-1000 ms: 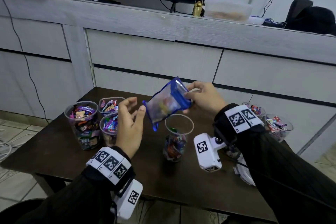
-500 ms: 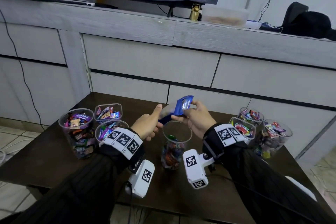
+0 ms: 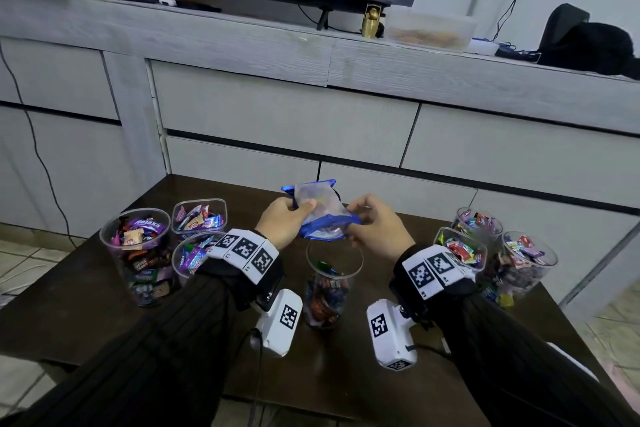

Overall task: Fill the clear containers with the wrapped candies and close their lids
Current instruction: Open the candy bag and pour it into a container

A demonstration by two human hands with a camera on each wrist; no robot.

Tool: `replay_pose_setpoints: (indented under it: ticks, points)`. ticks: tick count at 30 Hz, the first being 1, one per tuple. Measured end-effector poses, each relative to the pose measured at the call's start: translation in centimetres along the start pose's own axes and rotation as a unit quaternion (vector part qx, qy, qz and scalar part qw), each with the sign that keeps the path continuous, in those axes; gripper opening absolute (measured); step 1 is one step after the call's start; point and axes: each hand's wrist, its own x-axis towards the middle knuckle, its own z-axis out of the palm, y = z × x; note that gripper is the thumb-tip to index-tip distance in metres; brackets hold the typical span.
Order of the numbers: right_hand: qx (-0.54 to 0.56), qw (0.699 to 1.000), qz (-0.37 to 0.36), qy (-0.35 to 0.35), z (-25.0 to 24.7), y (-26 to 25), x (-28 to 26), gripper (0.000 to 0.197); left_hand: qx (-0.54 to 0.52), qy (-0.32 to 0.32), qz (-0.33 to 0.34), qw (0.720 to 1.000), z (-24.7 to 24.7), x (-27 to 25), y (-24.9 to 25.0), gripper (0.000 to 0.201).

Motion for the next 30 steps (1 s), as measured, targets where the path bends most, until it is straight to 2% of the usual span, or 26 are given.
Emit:
replay_pose_setpoints:
  ticks: [2,6,10,13,17,20,27,30]
  points:
    - [-0.070,0.997,-0.008,-0.001,-0.6,0.6,0.0,0.030,-0.005,0.005,0.014,1.000,0.4,-0.1,0.0,0.038]
    - [-0.014,0.998,0.002,-0.062,-1.4,1.5,-0.6,0.050,-0.004,0.024,0.043,0.999,1.1,-0.6,0.2,0.047]
    - [0.055,0.998,-0.007,-0.041,-1.9,2.0,-1.0,0.035,-0.017,0.019,0.076,0.997,1.6,-1.2,0.5,0.044]
    - [-0.012,0.999,-0.047,0.010,-1.9,2.3,-1.3,0.024,-0.031,0.013,0.095,0.995,2.0,-1.7,0.5,0.043]
    - [-0.090,0.988,-0.106,0.064,-1.5,2.7,-2.2,0.025,-0.064,0.006,0.123,0.990,2.5,-2.3,-0.1,0.043]
    - [-0.080,0.985,-0.121,0.094,-1.3,2.9,-2.8,0.027,-0.097,-0.009,0.142,0.985,3.0,-2.8,-0.9,0.038]
    - [-0.070,0.981,-0.156,0.095,-0.8,2.9,-3.3,0.027,-0.098,-0.032,0.167,0.981,3.1,-3.1,-1.7,0.044]
    - [-0.076,0.979,-0.165,0.097,-0.8,3.0,-3.2,0.026,-0.082,-0.047,0.157,0.983,3.1,-3.3,-1.5,0.049]
